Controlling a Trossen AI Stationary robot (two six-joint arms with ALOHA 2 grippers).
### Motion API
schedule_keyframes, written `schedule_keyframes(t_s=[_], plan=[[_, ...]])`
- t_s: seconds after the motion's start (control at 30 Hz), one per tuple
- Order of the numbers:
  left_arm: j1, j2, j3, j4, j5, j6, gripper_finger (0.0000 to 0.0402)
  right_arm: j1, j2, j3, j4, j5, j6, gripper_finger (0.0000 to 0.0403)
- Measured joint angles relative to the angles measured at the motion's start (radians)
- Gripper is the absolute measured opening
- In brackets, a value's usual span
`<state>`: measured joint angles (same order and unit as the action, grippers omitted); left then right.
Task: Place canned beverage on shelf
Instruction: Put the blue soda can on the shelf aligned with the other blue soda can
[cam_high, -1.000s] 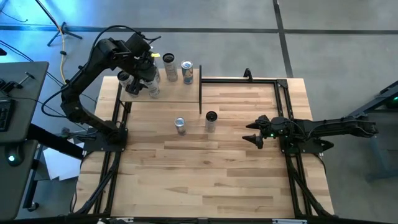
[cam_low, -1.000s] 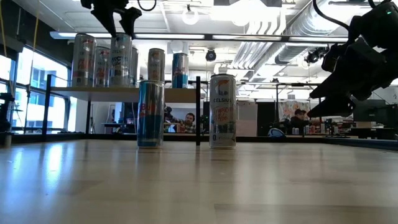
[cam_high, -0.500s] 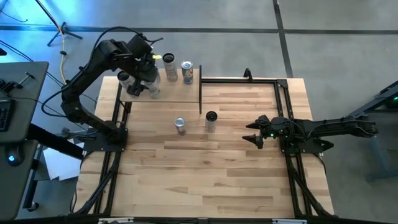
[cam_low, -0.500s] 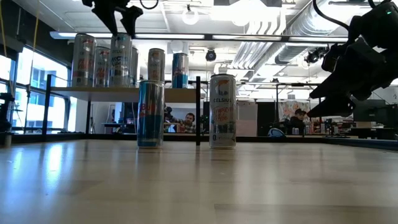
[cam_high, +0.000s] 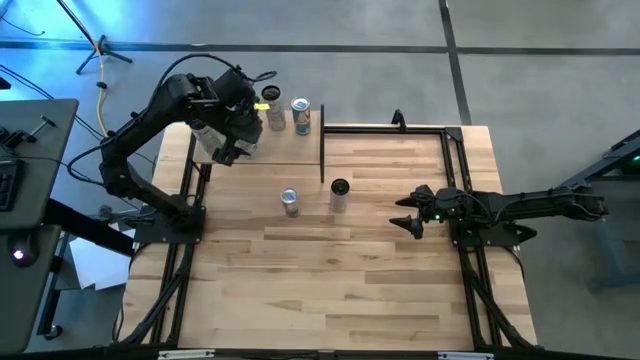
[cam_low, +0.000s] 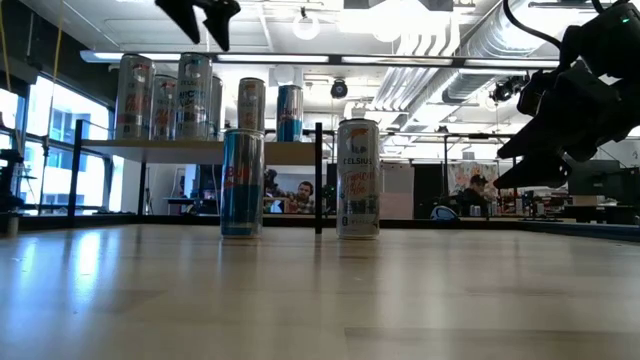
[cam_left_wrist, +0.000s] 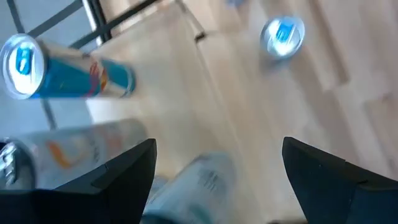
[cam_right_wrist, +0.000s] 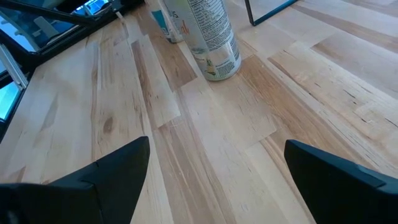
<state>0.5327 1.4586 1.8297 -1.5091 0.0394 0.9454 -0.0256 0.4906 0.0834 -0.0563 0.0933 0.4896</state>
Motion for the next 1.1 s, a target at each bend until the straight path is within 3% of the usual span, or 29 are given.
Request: schedule_keyframes(t_s=[0.27, 0.67, 0.83, 1.0, 1.1], plan=[[-0.154, 0.045, 0.000, 0.031, 0.037, -0.247, 0.0317, 0.000, 0.000, 0.000, 0.000, 0.000, 0.000, 0.0360], [-0.390, 0.255, 0.000, 0.167, 0.007, -0.539, 0.0317, 0.000, 0.000, 0.000, 0.000, -0.006, 0.000, 0.0360], [-0.460, 0.301, 0.000, 0.249, -0.127, -0.723, 0.0317, 0.000, 0.000, 0.000, 0.000, -0.005, 0.000, 0.0360], [-0.582, 0.319, 0.000, 0.312, -0.192, -0.884, 0.0317, 0.000, 0.000, 0.000, 0.000, -0.005, 0.000, 0.0360], [-0.685, 0.329, 0.001, 0.369, -0.326, -0.972, 0.0317, 0.000, 0.000, 0.000, 0.000, -0.004, 0.000, 0.0360]])
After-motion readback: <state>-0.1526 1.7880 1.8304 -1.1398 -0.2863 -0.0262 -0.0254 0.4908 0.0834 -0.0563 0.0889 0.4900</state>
